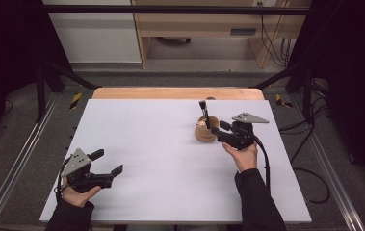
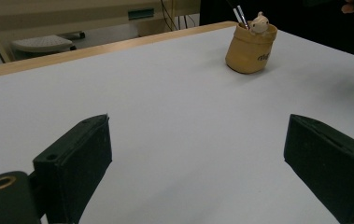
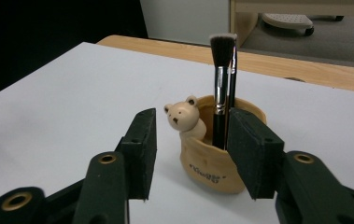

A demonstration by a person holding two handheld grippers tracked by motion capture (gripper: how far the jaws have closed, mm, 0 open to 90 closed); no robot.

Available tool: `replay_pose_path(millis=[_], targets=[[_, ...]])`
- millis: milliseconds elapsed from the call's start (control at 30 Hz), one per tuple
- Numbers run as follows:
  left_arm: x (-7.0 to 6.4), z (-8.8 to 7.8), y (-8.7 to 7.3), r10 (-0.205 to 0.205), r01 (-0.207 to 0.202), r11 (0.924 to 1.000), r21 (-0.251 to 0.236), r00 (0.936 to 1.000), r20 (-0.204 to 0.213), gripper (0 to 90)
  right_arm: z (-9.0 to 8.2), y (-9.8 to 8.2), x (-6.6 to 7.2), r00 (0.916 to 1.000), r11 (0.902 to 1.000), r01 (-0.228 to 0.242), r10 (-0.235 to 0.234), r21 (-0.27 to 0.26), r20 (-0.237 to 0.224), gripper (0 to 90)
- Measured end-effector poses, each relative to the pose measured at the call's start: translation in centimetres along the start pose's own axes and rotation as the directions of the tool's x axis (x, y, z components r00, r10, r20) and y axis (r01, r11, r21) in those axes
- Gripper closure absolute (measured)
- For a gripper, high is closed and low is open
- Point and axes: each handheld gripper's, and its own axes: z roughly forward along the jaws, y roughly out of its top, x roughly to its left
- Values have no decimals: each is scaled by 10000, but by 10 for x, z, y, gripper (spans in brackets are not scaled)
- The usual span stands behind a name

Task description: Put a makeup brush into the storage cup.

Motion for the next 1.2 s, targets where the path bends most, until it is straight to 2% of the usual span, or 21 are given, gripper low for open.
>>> replay_pose_path(millis=[400,567,967,1200], targets=[[0,0,0,-13,13,10000,26,10000,-25,70,-30,-14,8,9993,9984,24,-44,-564,-359,345],[1,0,-1,-37,37,10000,54,10000,-38,68,-42,-19,8,9988,9968,302,-329,-734,-355,276],[1,1,-3,-49,50,9999,134,10000,-72,68,-65,-35,9,9975,9941,502,-546,-958,-442,207],[0,2,-3,-34,35,9998,185,10000,-66,68,-75,-45,6,9969,9942,633,-670,-872,-410,178]])
